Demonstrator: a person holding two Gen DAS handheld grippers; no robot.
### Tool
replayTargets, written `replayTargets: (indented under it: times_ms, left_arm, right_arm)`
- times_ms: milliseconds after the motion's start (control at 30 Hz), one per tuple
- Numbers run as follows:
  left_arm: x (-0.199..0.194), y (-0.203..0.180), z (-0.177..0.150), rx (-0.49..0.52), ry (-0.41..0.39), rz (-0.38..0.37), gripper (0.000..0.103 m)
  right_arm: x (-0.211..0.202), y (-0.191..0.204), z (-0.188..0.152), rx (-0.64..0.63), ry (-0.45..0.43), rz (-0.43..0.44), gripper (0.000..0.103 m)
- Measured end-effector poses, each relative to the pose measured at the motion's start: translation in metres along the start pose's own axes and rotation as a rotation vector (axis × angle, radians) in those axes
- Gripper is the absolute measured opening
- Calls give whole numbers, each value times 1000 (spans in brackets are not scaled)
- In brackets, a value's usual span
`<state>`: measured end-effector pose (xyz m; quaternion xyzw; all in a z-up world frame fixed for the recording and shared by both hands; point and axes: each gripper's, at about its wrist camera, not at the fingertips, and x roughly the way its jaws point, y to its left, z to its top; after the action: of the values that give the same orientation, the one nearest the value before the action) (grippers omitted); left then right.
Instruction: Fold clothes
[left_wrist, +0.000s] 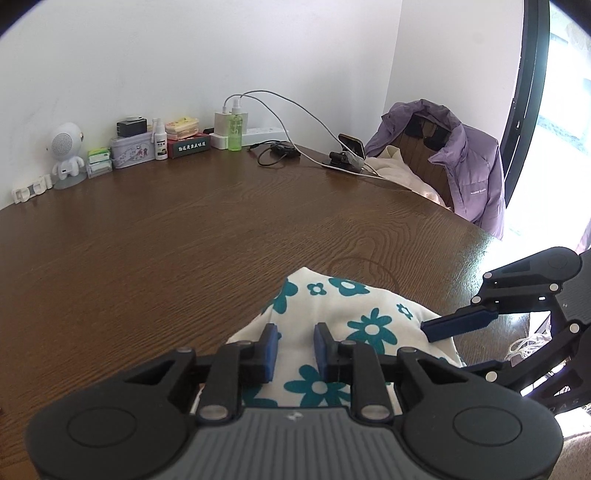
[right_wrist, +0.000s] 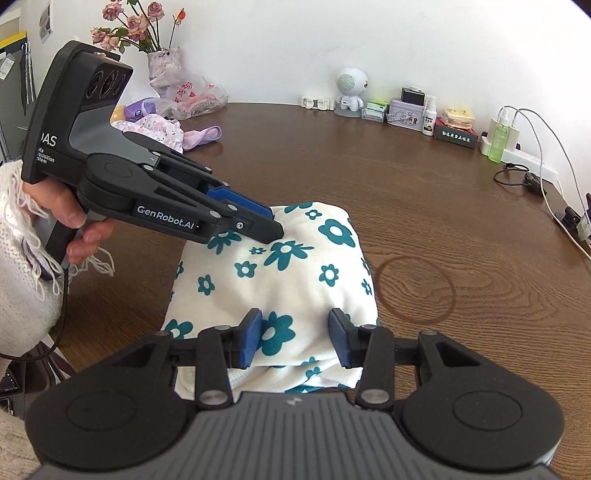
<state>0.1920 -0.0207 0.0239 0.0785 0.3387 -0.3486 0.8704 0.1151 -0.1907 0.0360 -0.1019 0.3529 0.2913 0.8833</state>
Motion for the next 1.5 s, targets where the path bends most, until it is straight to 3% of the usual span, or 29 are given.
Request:
replayTargets:
  times_ms: [100,133,167,200,233,267,367,500,567,700,800,867,900,967,1167,1500]
  left_arm:
    - [-8,1,9,-3,-4,-4,27]
    - [-11,1,13,-4,-6,-5,40]
    - [-17,2,18,3,-21,-6,62]
    - [-22,4,23,11,-35,-3,74]
    - [-27,5,28,18,-48,-1,89]
    - [-29,7,33,27,-47,-7,92]
    - [-20,15,44,34,8,-23,96]
    - [9,31,46,-15,128,-95,96]
    - [19,41,42,-74,151,-174,96]
    - [27,55,34,-144,152,-226,90]
    - [29,62,24,-193,166,-248,69]
    - [25,67,15,-234,157,-273,53]
    - [21,69,10,-246,144,-274,50]
    - [12,70,0,-261,117,-249,45]
    - [-12,54,-33,-363,38,-175,43]
    - [-44,14,-85,-532,-108,-39,42]
  right_arm:
    - [-10,-6,3,64,-22,20,43]
    - [-17,-10,4,100,-37,35,48]
    - [-23,-13,6,137,-52,50,58]
    - [-30,-17,6,173,-66,59,64]
    - [-37,-21,6,208,-79,64,79]
    - [-42,-25,5,238,-87,68,88]
    - [-44,-37,-3,337,-60,86,91]
    - [-29,-52,-17,473,13,103,91]
    - [-22,-56,-24,528,40,123,91]
    - [-12,-53,-28,564,53,161,91]
    - [-1,-54,-26,590,66,192,88]
    - [8,-56,-23,607,81,206,77]
    - [12,-57,-22,608,86,204,73]
    - [17,-62,-19,608,90,203,60]
    - [25,-78,2,551,68,238,38]
    - [45,-79,27,407,100,297,35]
